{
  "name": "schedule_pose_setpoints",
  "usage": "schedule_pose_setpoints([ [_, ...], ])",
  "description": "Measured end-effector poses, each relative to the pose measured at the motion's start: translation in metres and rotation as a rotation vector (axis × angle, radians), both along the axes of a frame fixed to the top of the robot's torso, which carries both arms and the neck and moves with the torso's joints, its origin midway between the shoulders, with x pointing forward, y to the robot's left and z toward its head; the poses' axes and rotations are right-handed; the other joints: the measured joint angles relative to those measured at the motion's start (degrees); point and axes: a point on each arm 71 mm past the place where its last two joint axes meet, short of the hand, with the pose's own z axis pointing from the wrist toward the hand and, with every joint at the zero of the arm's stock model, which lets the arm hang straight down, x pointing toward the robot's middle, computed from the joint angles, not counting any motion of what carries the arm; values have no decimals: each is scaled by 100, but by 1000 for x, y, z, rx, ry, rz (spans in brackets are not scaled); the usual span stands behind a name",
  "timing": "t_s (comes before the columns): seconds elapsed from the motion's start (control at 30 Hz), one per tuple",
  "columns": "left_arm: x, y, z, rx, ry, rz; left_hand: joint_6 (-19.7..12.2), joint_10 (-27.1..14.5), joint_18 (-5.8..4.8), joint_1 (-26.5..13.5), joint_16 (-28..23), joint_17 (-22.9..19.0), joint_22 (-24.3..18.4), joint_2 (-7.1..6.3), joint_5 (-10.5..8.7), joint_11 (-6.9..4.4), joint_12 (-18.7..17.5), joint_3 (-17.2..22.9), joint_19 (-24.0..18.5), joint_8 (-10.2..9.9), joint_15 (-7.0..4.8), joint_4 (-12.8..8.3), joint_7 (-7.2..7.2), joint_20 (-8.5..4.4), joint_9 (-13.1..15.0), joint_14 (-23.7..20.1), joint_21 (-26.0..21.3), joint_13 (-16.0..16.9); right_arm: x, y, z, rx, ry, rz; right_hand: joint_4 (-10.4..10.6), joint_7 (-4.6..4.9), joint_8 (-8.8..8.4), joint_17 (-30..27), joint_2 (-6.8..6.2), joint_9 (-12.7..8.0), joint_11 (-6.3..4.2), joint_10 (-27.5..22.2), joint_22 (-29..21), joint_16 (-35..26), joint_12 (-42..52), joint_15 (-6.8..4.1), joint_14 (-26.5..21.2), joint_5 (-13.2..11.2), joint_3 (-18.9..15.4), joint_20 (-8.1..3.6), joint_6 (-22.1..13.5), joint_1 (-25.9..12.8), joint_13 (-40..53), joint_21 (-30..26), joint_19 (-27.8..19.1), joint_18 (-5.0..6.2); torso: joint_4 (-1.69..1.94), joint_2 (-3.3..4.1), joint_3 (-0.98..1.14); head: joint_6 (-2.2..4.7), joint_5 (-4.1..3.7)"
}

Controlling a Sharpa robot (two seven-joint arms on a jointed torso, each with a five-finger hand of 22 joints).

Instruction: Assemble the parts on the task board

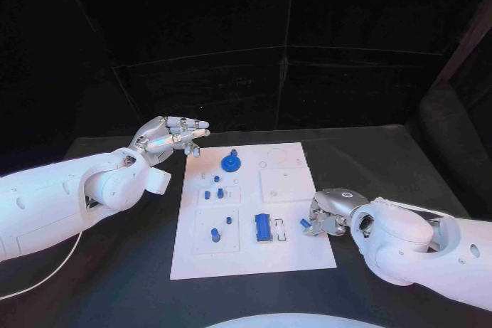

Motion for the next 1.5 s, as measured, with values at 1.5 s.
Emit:
schedule_pose_setpoints([
  [1.5,-1,0,0,1,6,-4,-21,0,0,-22,0,-6,-5,22,0,0,0,0,0,22,0,0,-21,0,0,0,0,-2,-19,19,5,292,61,-124,148,-41,-182,-2,-192,-1447,51,-4,185,22,391,-21,0,771,1172,-42,130,-34,134,49,43,0,-4,0,-4,13,59],
])
